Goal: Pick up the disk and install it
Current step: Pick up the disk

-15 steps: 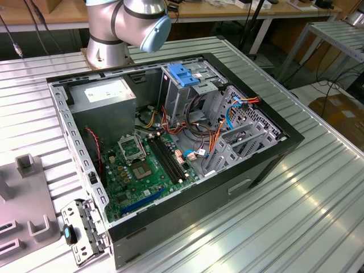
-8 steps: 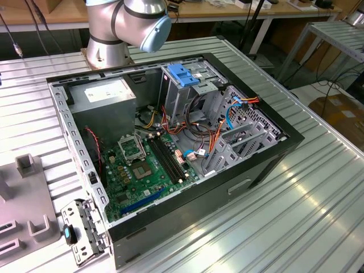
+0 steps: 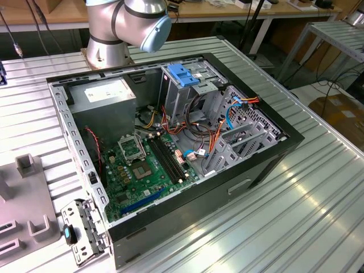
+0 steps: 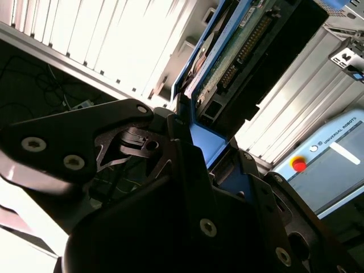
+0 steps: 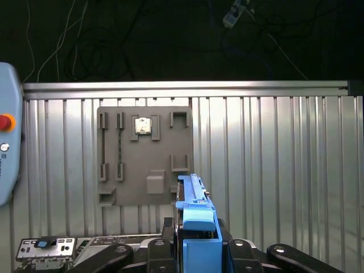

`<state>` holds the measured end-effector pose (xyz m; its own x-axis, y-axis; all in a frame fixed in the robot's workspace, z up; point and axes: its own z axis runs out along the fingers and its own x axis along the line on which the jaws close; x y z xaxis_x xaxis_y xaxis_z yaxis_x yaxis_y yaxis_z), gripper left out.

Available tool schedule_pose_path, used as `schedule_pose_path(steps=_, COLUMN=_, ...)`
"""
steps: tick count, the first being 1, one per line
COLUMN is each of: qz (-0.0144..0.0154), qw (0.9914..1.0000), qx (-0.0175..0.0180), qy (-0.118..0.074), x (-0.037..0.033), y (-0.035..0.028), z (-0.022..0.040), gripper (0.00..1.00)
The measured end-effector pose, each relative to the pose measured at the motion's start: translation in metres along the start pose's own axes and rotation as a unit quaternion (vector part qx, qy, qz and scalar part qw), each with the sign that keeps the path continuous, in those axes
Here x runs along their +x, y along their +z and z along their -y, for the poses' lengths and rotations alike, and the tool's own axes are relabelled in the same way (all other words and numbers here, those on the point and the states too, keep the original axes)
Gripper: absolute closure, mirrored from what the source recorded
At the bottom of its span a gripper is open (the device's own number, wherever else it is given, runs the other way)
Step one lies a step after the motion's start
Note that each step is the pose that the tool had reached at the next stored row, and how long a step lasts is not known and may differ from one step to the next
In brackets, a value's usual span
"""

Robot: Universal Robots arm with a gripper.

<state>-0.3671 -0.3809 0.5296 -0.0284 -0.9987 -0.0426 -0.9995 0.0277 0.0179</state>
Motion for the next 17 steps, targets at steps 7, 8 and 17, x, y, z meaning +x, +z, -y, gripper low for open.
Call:
schedule_pose_path(steps=7, qz=0.0, qw=1.0, qx=0.0, qy=0.0, x=0.0001, y=-0.0001, z=0.005, gripper=0.63)
schedule_pose_path(steps=8, qz=0.0, qw=1.0, qx=0.0, qy=0.0, x=0.0001, y=-0.0001, z=0.0056, gripper=0.63)
schedule_pose_path(steps=17, qz=0.0, qw=1.0, qx=0.0, qy=0.0, x=0.0005, y=-0.0002, z=0.012, gripper=0.63)
